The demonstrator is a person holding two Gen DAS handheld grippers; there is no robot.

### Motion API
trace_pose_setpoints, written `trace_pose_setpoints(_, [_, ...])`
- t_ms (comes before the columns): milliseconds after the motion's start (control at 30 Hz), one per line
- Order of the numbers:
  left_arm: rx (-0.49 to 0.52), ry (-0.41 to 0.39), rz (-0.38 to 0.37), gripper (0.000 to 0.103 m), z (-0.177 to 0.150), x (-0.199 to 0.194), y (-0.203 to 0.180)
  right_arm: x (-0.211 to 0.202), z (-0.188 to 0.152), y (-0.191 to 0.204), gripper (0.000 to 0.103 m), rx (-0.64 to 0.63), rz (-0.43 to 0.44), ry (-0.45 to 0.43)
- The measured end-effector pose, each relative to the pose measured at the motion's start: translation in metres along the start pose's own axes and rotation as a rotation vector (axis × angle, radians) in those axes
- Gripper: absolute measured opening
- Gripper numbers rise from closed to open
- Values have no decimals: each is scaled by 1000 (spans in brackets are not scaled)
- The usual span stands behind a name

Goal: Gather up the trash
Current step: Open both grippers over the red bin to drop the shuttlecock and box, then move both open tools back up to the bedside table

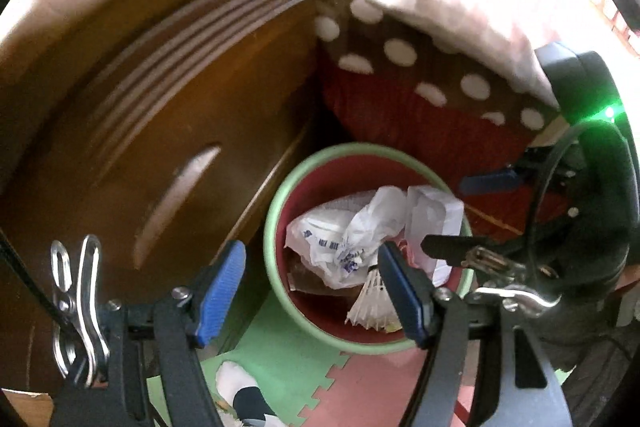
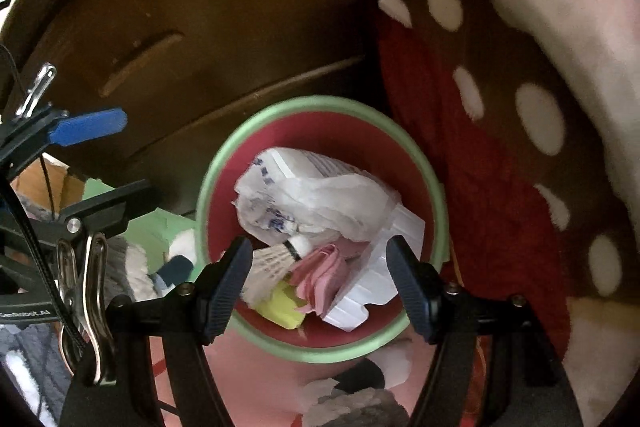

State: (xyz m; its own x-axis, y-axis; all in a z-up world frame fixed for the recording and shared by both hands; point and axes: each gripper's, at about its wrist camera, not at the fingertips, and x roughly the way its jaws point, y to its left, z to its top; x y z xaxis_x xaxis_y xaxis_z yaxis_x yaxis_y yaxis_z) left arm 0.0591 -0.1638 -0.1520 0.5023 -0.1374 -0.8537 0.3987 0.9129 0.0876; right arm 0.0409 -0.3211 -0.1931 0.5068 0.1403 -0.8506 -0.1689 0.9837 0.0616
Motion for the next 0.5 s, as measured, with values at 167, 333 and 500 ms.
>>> trace_pose_setpoints(167, [-12, -45, -35, 72, 1, -23, 4, -23, 4, 9, 71, 3, 10, -45])
trace_pose_setpoints(333, [22, -97, -101, 72, 2, -49, -7, -47, 13, 19, 71, -59, 5, -92])
trace_pose_setpoints(500, [59, -144, -83, 72, 5, -68, -19, -65, 16, 21, 71, -95, 20, -122])
